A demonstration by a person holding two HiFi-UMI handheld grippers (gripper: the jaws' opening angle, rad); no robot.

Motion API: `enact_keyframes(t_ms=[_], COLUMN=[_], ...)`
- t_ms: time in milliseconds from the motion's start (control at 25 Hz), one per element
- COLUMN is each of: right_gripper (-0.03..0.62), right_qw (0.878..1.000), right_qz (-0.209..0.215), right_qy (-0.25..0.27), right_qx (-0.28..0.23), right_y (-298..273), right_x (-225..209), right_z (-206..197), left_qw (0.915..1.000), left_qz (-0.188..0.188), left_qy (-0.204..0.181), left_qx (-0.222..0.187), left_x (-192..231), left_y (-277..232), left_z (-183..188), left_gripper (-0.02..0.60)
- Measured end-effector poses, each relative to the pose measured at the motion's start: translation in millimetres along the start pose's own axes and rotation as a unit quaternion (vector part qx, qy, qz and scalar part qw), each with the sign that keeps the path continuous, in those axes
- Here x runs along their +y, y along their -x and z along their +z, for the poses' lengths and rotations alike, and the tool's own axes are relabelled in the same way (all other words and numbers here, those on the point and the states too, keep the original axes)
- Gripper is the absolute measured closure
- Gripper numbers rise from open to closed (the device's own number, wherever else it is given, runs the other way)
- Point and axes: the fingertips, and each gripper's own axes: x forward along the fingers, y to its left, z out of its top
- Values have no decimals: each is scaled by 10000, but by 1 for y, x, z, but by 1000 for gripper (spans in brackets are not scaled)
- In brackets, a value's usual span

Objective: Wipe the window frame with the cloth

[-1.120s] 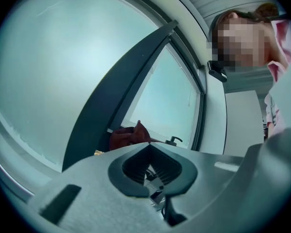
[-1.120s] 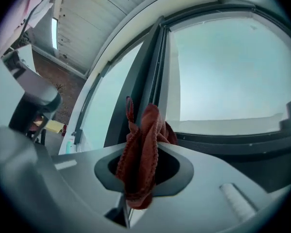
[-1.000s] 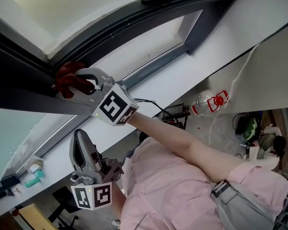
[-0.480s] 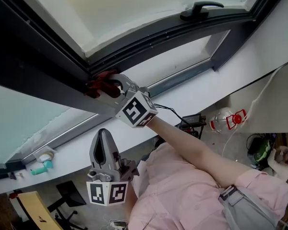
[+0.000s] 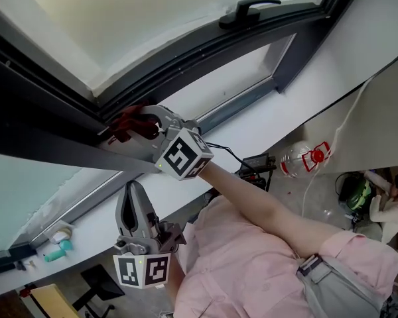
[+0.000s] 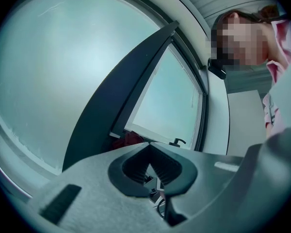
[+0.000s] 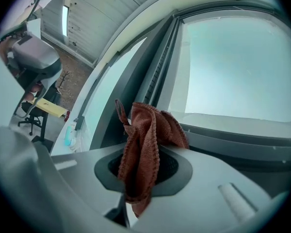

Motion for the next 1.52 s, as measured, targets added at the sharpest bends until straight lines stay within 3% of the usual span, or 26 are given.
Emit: enact_keyframes(t_ms=[440,680,1040,1280,1520], right_gripper=[525,525,525,525,525], right_qw=[9994,9977,9976,9946,9911], right_qz=[-289,-665,-653,-1023,-1304], right_qy=[-55,-140,226,147,180], right_qx=[182,74,16,-21,219], right_y=[22,42,54,68,89], right_x=[-29,-52,-63,-83,-108], right_z=[-11,-20,-25,-30,-39], left_qw=[9997,9992,9973,9975,9968], left_qz=[-223,-241,-354,-263,-444], left_qy=[-23,-72,-270,-268,-229], left_qx=[65,296,586,603,620], left_x=[-11,-19,-34,-29,-36], left_y=[-17,-19,-19,-17,-26], left_z=[-2,-14,-22,-25,-26], left_gripper=[584,584,584,584,584])
